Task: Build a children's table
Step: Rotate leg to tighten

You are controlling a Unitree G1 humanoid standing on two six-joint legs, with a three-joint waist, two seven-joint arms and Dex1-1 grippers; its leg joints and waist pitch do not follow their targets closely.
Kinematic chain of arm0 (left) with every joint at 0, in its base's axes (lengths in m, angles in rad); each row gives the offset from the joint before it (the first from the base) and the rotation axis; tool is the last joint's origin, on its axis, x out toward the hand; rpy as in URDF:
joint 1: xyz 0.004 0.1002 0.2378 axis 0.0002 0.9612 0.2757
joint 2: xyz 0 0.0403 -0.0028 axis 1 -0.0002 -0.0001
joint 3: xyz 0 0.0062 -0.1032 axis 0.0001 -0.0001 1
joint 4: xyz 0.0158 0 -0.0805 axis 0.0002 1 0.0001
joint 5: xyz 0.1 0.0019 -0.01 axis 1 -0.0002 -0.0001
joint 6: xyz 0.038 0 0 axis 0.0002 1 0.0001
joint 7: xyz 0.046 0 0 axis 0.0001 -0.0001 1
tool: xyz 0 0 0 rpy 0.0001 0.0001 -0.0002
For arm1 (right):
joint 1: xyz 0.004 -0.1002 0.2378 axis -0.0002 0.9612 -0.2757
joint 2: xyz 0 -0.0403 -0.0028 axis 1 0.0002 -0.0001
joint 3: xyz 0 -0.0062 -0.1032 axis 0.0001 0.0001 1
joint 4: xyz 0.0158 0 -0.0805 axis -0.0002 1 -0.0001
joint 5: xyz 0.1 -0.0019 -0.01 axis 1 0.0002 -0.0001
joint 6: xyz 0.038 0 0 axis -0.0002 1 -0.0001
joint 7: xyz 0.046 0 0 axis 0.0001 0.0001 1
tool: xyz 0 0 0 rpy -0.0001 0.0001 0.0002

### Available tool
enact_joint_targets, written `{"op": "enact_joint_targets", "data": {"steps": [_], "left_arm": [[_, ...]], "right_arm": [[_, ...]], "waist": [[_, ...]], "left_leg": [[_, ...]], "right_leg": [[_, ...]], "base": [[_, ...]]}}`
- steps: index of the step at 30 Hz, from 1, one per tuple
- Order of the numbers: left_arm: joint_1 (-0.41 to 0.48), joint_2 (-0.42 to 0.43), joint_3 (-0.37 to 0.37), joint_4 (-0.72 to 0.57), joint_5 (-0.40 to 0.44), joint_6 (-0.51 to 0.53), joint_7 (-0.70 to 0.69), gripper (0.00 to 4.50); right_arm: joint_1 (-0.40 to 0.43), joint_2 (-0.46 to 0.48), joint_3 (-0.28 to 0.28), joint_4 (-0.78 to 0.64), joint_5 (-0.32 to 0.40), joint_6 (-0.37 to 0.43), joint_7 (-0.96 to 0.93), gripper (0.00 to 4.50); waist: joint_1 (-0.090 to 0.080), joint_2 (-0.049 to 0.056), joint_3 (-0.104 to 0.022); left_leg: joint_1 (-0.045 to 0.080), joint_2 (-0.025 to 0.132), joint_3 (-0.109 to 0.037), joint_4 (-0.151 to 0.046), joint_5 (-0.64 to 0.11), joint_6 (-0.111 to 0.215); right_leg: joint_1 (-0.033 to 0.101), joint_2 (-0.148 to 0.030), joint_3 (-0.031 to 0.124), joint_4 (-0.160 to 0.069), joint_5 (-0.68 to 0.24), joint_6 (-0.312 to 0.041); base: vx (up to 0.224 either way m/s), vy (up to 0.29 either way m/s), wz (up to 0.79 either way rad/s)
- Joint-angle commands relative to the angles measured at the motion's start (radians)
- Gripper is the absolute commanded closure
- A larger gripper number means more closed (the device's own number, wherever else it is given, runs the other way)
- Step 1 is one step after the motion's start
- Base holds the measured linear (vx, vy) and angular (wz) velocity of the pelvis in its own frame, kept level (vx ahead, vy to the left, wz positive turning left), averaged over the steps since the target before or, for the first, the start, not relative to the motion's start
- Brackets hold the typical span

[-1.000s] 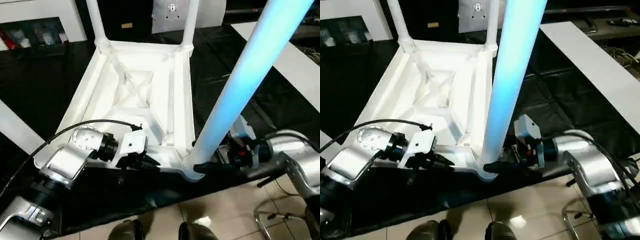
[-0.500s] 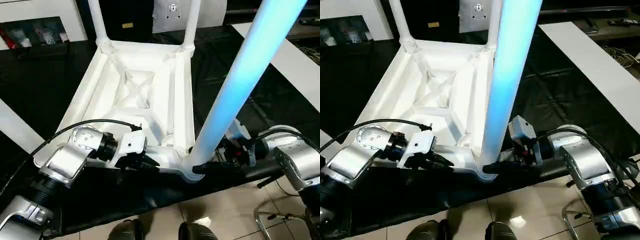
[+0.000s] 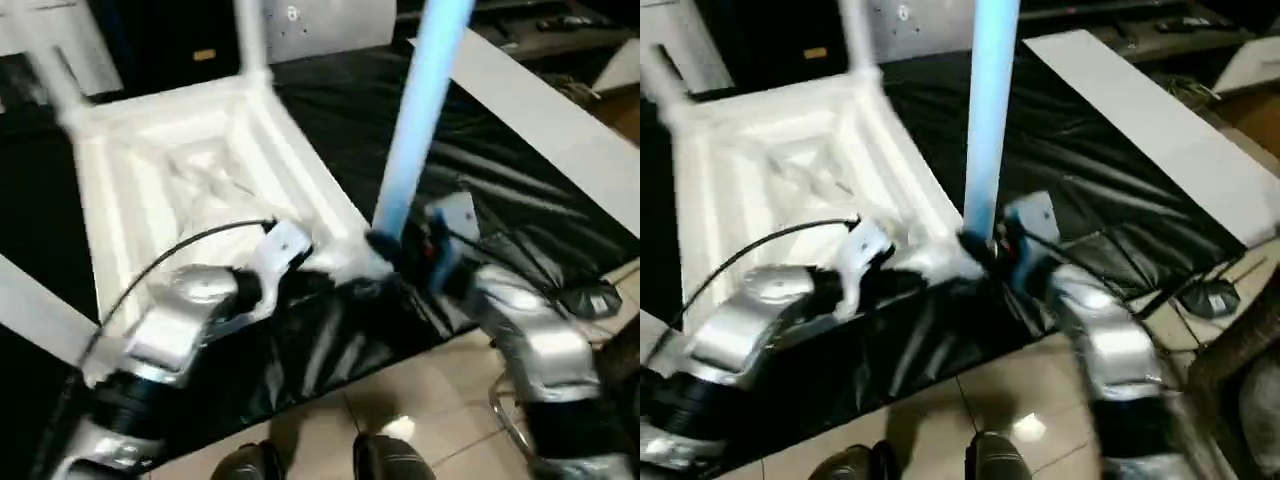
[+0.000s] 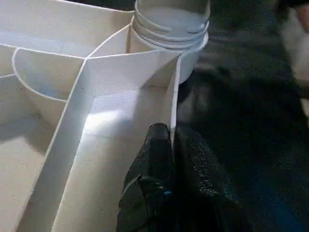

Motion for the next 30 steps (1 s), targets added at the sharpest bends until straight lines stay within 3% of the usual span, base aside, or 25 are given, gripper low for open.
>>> {"op": "enact_joint_targets", "data": {"steps": [1, 2, 3, 5, 6, 7, 9, 14, 15, 18, 20, 21, 22, 23, 26, 28, 30], "left_arm": [[-0.051, -0.097, -0.007, 0.023, -0.013, -0.016, 0.117, 4.5], [-0.074, -0.113, -0.016, 0.059, 0.011, -0.036, 0.154, 4.5], [-0.081, -0.112, -0.02, 0.072, 0.019, -0.047, 0.16, 4.5], [-0.087, -0.112, -0.021, 0.081, 0.029, -0.054, 0.164, 4.5], [-0.088, -0.111, -0.021, 0.082, 0.031, -0.054, 0.164, 4.5], [-0.087, -0.099, -0.026, 0.083, 0.032, -0.064, 0.144, 4.5], [-0.07, -0.061, -0.029, 0.07, 0.019, -0.085, 0.07, 4.5], [-0.038, -0.004, -0.042, 0.054, -0.013, -0.123, -0.037, 4.5], [-0.024, 0.044, -0.065, 0.055, -0.016, -0.16, -0.102, 4.5], [-0.009, 0.106, -0.093, 0.058, -0.024, -0.213, -0.202, 4.5], [0.001, 0.153, -0.115, 0.056, -0.038, -0.261, -0.297, 4.5], [0.004, 0.168, -0.12, 0.055, -0.045, -0.265, -0.332, 4.5], [0.002, 0.177, -0.124, 0.057, -0.045, -0.26, -0.346, 4.5], [-0.001, 0.205, -0.139, 0.065, -0.042, -0.285, -0.392, 4.5], [-0.012, 0.254, -0.169, 0.078, -0.046, -0.354, -0.502, 4.5], [-0.021, 0.278, -0.185, 0.088, -0.06, -0.379, -0.572, 4.5], [-0.027, 0.29, -0.196, 0.093, -0.06, -0.394, -0.601, 4.5]], "right_arm": [[-0.016, 0.101, 0.086, 0.09, 0.024, 0.055, -0.067, 2.54], [-0.047, 0.135, 0.075, 0.129, 0.027, 0.025, -0.093, 2.54], [-0.054, 0.135, 0.08, 0.139, 0.02, 0.006, -0.089, 1.98], [-0.055, 0.131, 0.089, 0.144, -0.012, -0.027, -0.086, 1.84], [-0.055, 0.129, 0.091, 0.144, -0.016, -0.032, -0.084, 1.74], [-0.044, 0.109, 0.098, 0.137, -0.031, -0.055, -0.065, 1.74], [-0.004, 0.045, 0.098, 0.097, -0.026, -0.111, 0.034, 1.49], [0.023, -0.053, 0.074, 0.083, -0.014, -0.175, 0.144, 1.04], [0.029, -0.115, 0.057, 0.085, -0.001, -0.206, 0.214, 1.04], [0.028, -0.189, 0.029, 0.086, 0.032, -0.237, 0.326, 0.79], [0.026, -0.247, 0.015, 0.08, 0.066, -0.272, 0.437, 0.79], [0.029, -0.269, 0.017, 0.072, 0.087, -0.28, 0.499, 0.79], [0.031, -0.286, 0.022, 0.066, 0.099, -0.283, 0.542, 0.79], [0.033, -0.332, 0.041, 0.06, 0.115, -0.296, 0.637, 0.79], [0.018, -0.409, 0.084, 0.085, 0.122, -0.308, 0.792, 0.79], [-0.003, -0.45, 0.116, 0.118, 0.122, -0.327, 0.886, 0.79], [-0.017, -0.462, 0.132, 0.139, 0.118, -0.332, 0.925, 0.79]], "waist": [[0.001, -0.008, -0.036], [-0.001, -0.006, -0.037], [0.0, -0.005, -0.037], [0.004, -0.003, -0.036], [0.005, -0.011, -0.037], [0.007, -0.008, -0.04], [0.014, -0.009, -0.041], [0.026, -0.011, -0.045], [0.028, -0.01, -0.046], [0.032, -0.012, -0.047], [0.036, -0.007, -0.049], [0.04, -0.005, -0.052], [0.04, -0.005, -0.051], [0.046, -0.005, -0.053], [0.054, -0.005, -0.056], [0.059, -0.005, -0.053], [0.068, -0.006, -0.049]], "left_leg": [[0.016, 0.118, -0.083, -0.102, -0.369, -0.034], [0.019, 0.118, -0.079, -0.1, -0.36, -0.033], [0.02, 0.119, -0.075, -0.1, -0.349, -0.028], [0.018, 0.123, -0.067, -0.102, -0.307, -0.009], [0.015, 0.124, -0.065, -0.104, -0.288, 0.002], [0.014, 0.126, -0.064, -0.104, -0.246, 0.022], [0.014, 0.127, -0.058, -0.102, -0.211, 0.062], [0.01, 0.125, -0.053, -0.096, -0.139, 0.117], [0.013, 0.125, -0.052, -0.095, -0.125, 0.132], [0.013, 0.126, -0.051, -0.093, -0.114, 0.154], [0.014, 0.128, -0.051, -0.092, -0.097, 0.167], [0.019, 0.132, -0.05, -0.088, -0.045, 0.185], [0.017, 0.133, -0.05, -0.087, -0.029, 0.193], [0.027, 0.134, -0.046, -0.082, -0.005, 0.209], [0.026, 0.137, -0.048, -0.076, 0.054, 0.245], [0.027, 0.135, -0.047, -0.075, 0.044, 0.251], [0.029, 0.14, -0.045, -0.081, -0.011, 0.215]], "right_leg": [[0.01, -0.113, 0.061, -0.101, -0.506, -0.162], [0.006, -0.113, 0.063, -0.103, -0.475, -0.166], [0.006, -0.111, 0.064, -0.102, -0.431, -0.17], [0.011, -0.11, 0.067, -0.099, -0.323, -0.184], [0.015, -0.11, 0.065, -0.097, -0.288, -0.19], [0.021, -0.11, 0.064, -0.09, -0.222, -0.206], [0.025, -0.112, 0.062, -0.091, -0.194, -0.214], [0.033, -0.115, 0.06, -0.088, -0.128, -0.241], [0.034, -0.113, 0.058, -0.087, -0.114, -0.253], [0.039, -0.113, 0.057, -0.086, -0.103, -0.258], [0.038, -0.111, 0.055, -0.081, -0.078, -0.27], [0.037, -0.108, 0.052, -0.069, 0.009, -0.291], [0.037, -0.107, 0.051, -0.065, 0.037, -0.298], [0.033, -0.106, 0.051, -0.061, 0.085, -0.308], [0.034, -0.105, 0.045, -0.048, 0.154, -0.318], [0.033, -0.106, 0.044, -0.048, 0.132, -0.322], [0.031, -0.11, 0.046, -0.056, 0.059, -0.329]], "base": [[0.0, 0.0, 0.0], [0.0, 0.0, 0.0], [0.0, 0.0, 0.0], [0.0, 0.0, 0.0], [0.0, 0.0, 0.0], [0.0, 0.0, 0.0], [0.0, 0.0, 0.0], [0.0, 0.0, 0.0], [0.0, 0.0, 0.0], [0.0, 0.0, 0.0], [0.0, 0.0, 0.0], [0.0, 0.0, 0.0], [0.0, 0.0, 0.0], [0.0, 0.0, 0.0], [0.0, 0.0, 0.0], [0.0, 0.0, 0.0], [0.0, 0.0, 0.0]]}}
